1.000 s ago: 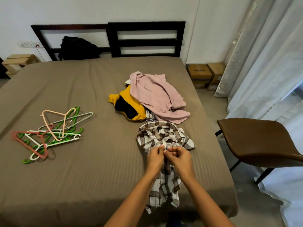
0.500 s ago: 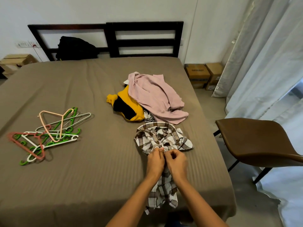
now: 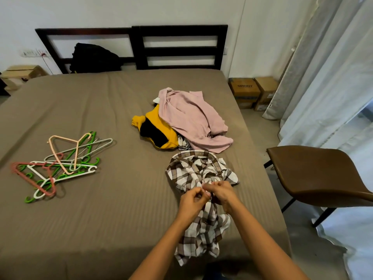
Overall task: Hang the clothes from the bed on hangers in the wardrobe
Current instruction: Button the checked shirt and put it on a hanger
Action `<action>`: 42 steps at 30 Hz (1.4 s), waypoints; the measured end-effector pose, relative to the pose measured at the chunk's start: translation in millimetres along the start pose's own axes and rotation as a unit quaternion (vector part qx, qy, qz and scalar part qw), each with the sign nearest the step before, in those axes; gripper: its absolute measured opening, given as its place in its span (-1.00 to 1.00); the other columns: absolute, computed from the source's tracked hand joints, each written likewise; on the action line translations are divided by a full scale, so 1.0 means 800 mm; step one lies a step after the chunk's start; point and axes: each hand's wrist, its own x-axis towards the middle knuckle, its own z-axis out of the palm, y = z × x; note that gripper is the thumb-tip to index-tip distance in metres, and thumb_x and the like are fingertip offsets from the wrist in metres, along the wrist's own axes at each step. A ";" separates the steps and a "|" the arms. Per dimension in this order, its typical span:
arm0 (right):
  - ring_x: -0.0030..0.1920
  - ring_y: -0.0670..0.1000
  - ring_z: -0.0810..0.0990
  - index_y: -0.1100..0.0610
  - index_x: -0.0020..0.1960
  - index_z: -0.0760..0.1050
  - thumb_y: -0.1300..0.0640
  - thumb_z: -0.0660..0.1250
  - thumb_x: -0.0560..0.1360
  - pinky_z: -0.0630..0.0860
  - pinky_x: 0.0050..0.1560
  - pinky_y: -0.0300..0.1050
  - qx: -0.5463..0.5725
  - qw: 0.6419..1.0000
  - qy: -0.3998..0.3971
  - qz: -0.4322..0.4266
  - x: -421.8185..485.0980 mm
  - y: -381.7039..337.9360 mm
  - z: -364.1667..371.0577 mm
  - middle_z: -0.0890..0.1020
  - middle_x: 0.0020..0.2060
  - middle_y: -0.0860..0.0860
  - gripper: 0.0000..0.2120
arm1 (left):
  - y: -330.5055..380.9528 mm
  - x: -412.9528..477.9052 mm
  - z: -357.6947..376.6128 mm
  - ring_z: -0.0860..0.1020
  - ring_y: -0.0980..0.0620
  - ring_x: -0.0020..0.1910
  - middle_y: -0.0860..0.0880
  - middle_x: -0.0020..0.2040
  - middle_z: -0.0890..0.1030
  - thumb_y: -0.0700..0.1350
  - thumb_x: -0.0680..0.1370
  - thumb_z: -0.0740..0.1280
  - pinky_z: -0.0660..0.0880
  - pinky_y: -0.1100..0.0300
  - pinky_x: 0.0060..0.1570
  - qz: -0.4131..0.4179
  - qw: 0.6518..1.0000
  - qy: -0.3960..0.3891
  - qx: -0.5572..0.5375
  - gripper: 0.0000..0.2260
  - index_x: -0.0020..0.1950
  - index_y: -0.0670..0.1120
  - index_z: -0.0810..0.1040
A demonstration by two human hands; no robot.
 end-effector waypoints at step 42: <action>-0.29 0.10 0.59 0.13 -0.22 0.63 0.19 0.44 0.42 0.52 -0.21 -0.01 0.023 0.976 0.130 -0.176 -0.009 0.008 -0.004 0.66 -0.35 0.05 -0.94 | 0.020 0.036 -0.018 0.66 -0.03 -0.30 -0.18 -0.10 0.66 -0.23 0.51 0.37 0.51 0.22 -0.56 -0.223 0.897 0.070 -0.376 -0.85 0.07 -0.15 0.52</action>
